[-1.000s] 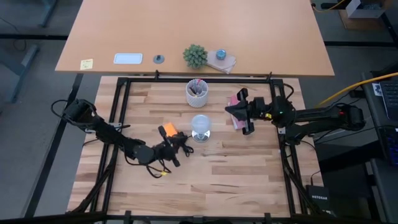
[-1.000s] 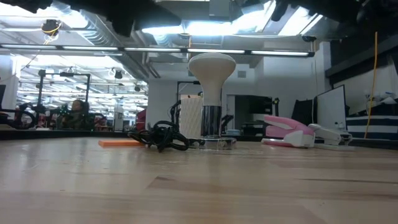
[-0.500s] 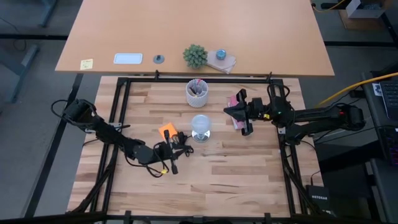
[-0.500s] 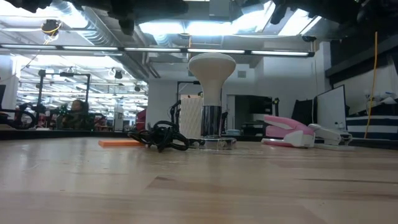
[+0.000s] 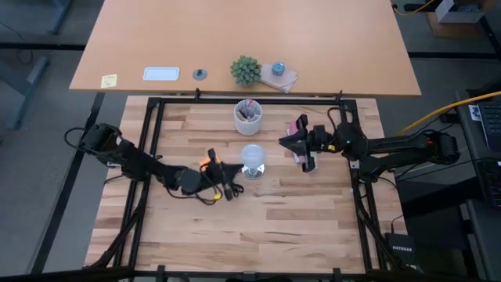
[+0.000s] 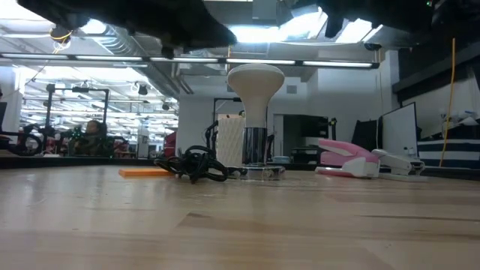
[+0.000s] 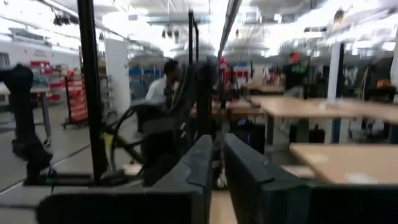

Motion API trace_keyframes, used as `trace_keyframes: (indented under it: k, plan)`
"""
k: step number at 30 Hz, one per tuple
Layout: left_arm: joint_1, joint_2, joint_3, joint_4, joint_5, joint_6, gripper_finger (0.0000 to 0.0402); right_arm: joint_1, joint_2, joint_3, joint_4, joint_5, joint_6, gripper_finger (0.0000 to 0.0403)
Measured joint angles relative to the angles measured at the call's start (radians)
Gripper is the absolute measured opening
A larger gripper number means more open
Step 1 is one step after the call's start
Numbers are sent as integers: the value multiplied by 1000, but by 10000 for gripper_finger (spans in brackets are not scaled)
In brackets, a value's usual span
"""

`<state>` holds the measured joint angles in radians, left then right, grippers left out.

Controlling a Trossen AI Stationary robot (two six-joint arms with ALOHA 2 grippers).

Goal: Screw lightbulb
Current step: Remove the lightbulb from the lamp

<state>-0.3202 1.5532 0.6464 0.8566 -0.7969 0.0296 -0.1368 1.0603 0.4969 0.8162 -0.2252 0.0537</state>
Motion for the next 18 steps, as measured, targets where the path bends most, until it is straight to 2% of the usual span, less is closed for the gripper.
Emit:
trace_keyframes:
  k: [3, 6, 11, 15, 18]
  plan:
    - [78, 0, 0, 0, 104, -7, 1, 0, 5, 0, -59, -28, 22, 60]
    - [148, 0, 0, 1, 183, -4, 1, 0, 11, 0, -131, -69, 25, 50]
    - [227, -5, 1, 26, 188, 15, 1, 0, 44, 0, -214, -135, 26, 7]
    - [275, -5, 1, -8, 197, 22, 1, 10, 101, 0, -216, -133, 29, 16]
    - [297, -5, 1, -56, 222, -22, 1, 43, 156, 0, -209, -88, 27, 10]
